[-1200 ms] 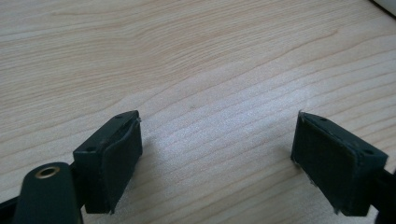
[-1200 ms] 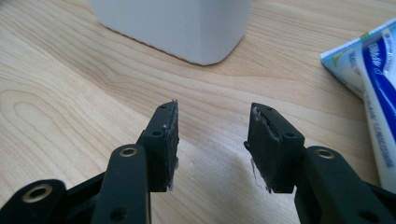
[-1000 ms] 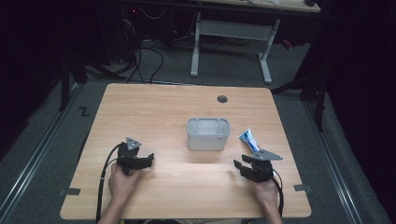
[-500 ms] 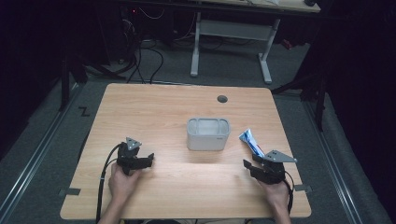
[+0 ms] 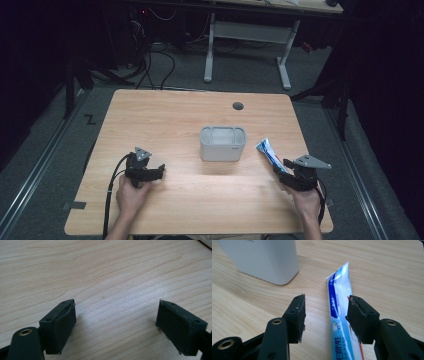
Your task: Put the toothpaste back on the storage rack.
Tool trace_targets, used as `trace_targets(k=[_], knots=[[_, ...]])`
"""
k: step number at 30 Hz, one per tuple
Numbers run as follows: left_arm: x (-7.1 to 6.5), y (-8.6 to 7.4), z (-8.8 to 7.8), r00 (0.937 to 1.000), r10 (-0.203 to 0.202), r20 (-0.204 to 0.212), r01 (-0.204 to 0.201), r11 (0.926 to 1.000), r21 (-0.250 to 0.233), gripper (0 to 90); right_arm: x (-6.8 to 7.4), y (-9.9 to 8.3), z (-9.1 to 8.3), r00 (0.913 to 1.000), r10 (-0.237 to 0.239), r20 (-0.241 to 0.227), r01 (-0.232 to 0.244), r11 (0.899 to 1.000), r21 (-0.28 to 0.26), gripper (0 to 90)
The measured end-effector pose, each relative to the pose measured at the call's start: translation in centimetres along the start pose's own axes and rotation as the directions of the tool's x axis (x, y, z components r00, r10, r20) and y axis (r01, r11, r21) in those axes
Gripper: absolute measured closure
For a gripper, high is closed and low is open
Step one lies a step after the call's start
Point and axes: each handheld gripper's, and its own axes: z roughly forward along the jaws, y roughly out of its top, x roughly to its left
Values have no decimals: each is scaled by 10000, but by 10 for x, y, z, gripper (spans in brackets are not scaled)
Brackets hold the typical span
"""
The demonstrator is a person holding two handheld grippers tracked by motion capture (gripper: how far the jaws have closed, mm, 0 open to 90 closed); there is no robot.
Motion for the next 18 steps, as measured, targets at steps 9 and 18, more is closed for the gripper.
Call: trace_targets(k=[9, 18], knots=[[0, 0, 0, 10000, 2, 0, -2, 10000, 3, 166, -11, 11, 11, 9997, 26, 231, -36, 9991, 431, 477], [0, 0, 0, 10000, 2, -2, -2, 10000, 2, 166, -16, 22, 24, 9997, -69, 240, 48, 9960, 887, 490]])
